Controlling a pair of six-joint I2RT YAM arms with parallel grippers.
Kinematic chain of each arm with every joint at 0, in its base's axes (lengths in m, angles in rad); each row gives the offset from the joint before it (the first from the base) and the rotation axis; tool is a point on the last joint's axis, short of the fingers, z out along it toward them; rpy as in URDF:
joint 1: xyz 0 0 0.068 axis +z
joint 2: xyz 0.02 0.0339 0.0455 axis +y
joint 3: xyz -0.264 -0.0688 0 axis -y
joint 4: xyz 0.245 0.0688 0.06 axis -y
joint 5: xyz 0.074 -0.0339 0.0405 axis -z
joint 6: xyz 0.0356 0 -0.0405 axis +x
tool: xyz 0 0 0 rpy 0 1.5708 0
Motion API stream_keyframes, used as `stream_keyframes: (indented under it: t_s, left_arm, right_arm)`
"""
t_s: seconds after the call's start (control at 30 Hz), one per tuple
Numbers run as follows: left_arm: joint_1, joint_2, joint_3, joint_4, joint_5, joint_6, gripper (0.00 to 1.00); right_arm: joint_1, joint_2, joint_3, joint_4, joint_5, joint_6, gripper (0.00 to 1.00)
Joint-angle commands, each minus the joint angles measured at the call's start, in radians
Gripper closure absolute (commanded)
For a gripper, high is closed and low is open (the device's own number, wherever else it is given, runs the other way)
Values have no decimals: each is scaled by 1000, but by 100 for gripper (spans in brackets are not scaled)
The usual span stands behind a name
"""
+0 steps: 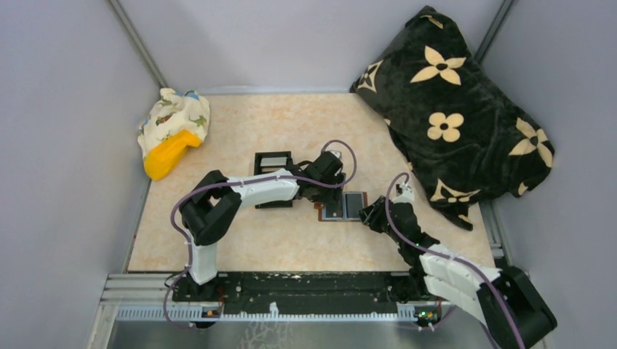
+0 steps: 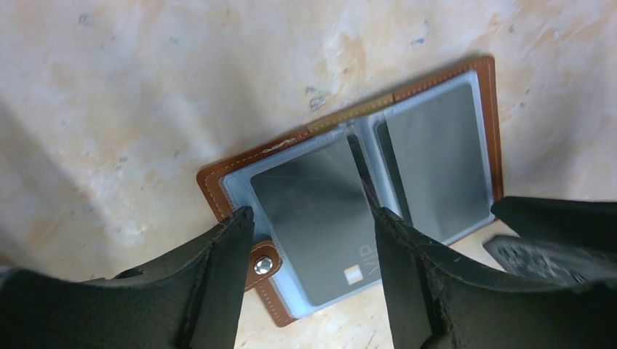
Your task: Take the credit cards out of the card holder
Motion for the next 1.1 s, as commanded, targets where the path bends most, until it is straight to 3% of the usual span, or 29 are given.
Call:
stream_keyframes:
  t_s: [0.0, 0.17, 0.43, 0.7, 0.93, 1.07]
  left_arm:
    - [-2, -76, -56, -59, 2, 11, 32]
    - [14, -123, -114, -35, 1, 5, 33]
    - [24, -175, -98, -3, 39, 13, 33]
    - [25, -213, -164, 23, 47, 9, 37]
    - [25, -253, -302, 102, 64, -20, 70]
    - [25, -224, -313, 96, 26, -27, 83]
  right_arm:
    - [16, 97, 54, 75, -34, -39, 64]
    - [36, 180, 112, 127, -66, -81, 64]
    - [67, 144, 167, 71, -47, -114, 65]
    - [67, 229, 178, 176, -107, -116, 66]
    - [67, 329, 216, 255, -158, -137, 67]
    - [67, 341, 222, 278, -178, -139, 67]
